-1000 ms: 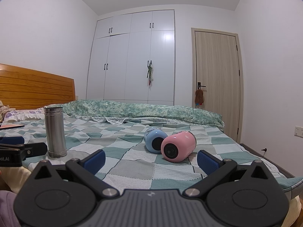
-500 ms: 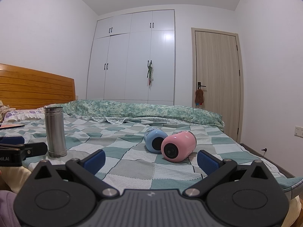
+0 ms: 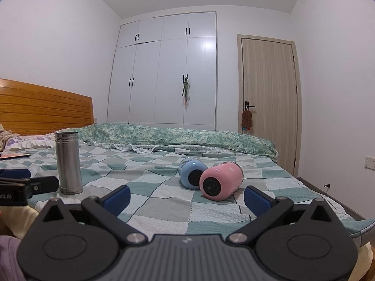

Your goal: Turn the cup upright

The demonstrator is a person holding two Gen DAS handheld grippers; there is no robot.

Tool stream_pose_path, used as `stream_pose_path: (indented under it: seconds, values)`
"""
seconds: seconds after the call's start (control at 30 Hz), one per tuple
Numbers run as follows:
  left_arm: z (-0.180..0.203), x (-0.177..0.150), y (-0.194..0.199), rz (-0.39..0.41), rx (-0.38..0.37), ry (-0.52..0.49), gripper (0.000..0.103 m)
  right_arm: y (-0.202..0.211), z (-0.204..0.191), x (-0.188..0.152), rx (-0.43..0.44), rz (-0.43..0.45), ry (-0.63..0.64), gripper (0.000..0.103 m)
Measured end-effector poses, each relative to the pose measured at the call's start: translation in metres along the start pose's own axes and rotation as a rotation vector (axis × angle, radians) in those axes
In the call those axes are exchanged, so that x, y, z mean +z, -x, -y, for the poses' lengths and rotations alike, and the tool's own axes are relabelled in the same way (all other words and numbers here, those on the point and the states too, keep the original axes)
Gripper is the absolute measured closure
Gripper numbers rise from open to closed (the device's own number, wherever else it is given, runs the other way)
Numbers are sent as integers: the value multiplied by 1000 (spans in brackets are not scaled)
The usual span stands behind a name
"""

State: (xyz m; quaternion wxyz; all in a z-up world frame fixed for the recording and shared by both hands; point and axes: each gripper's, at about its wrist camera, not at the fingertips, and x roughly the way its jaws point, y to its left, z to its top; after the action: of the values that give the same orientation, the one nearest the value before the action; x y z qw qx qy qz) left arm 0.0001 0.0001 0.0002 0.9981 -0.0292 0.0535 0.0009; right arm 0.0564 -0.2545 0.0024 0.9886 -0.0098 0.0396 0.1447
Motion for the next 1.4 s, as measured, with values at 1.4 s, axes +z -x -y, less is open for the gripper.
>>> stream_pose_path:
  seconds: [1.4]
  values:
    - [95,75,-113,-155,-216,-157,0,-45,98,43,-166,-44,-41,0]
